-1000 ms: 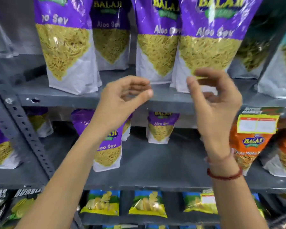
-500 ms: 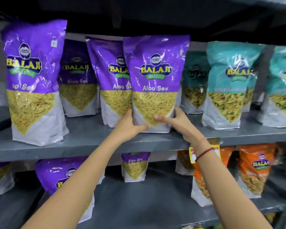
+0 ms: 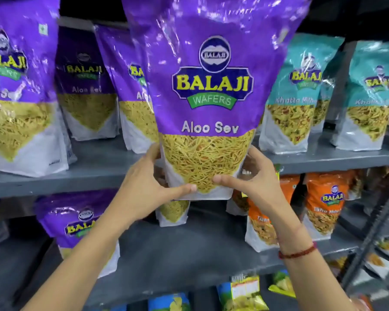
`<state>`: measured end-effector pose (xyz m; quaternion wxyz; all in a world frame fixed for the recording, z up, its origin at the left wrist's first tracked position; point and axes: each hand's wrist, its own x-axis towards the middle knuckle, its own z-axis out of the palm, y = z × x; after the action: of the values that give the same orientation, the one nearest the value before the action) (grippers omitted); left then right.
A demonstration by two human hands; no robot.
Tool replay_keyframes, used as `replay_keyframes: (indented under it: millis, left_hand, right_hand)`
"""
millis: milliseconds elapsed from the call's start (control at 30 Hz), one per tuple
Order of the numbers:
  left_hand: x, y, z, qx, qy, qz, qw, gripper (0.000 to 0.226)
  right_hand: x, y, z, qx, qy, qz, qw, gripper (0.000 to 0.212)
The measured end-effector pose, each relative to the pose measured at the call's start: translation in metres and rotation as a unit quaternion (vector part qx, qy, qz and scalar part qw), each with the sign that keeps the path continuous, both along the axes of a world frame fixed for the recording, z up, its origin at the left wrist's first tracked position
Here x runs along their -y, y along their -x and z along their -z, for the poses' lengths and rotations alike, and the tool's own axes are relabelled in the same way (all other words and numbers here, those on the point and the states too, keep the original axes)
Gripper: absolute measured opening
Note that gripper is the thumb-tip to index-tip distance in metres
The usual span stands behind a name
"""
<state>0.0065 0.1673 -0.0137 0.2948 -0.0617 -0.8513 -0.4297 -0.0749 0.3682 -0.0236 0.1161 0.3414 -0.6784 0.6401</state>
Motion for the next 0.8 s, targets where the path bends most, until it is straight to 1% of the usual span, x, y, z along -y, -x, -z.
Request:
replay_keyframes:
  millis: [67,133,233,367,433,567,633,700,800]
  left_hand:
    - [0.003,-0.012,0.009,0.038,-0.003,0.034,0.999,0.06]
    - [0.007,-0.019,0.026,0.076,-0.017,0.077,0.994,0.061]
    - [0.013,-0.029,0.058,0.114,-0.011,0.091,0.989,0.059]
    - [0.023,-0.027,0.106,0.168,0.043,0.056,0.983,0.063]
    - [0.03,-0.021,0.132,0.198,0.039,0.051,0.978,0.063]
    - [0.043,-0.006,0.183,0.248,0.069,0.001,0.966,0.074]
    - [0.048,0.003,0.203,0.264,0.066,-0.021,0.962,0.078]
    - [0.05,0.014,0.218,0.269,0.056,-0.029,0.961,0.077]
    - [0.053,0.033,0.232,0.262,0.033,-0.051,0.963,0.065]
  right_hand:
    - [-0.003,-0.014,0.017,-0.003,0.006,-0.017,1.0,0.054]
    - [-0.004,-0.025,0.037,0.006,-0.005,-0.032,0.999,0.054]
    - [-0.001,-0.034,0.074,0.04,-0.031,-0.034,0.998,0.057]
    - [0.011,-0.031,0.127,0.095,-0.077,-0.036,0.992,0.056]
    - [0.017,-0.026,0.153,0.118,-0.102,-0.035,0.987,0.055]
    - [0.029,-0.013,0.195,0.14,-0.156,-0.041,0.977,0.064]
    - [0.035,-0.003,0.21,0.14,-0.181,-0.043,0.973,0.067]
    - [0.04,0.009,0.222,0.144,-0.206,-0.042,0.967,0.068]
    - [0.05,0.032,0.233,0.149,-0.233,-0.038,0.96,0.072]
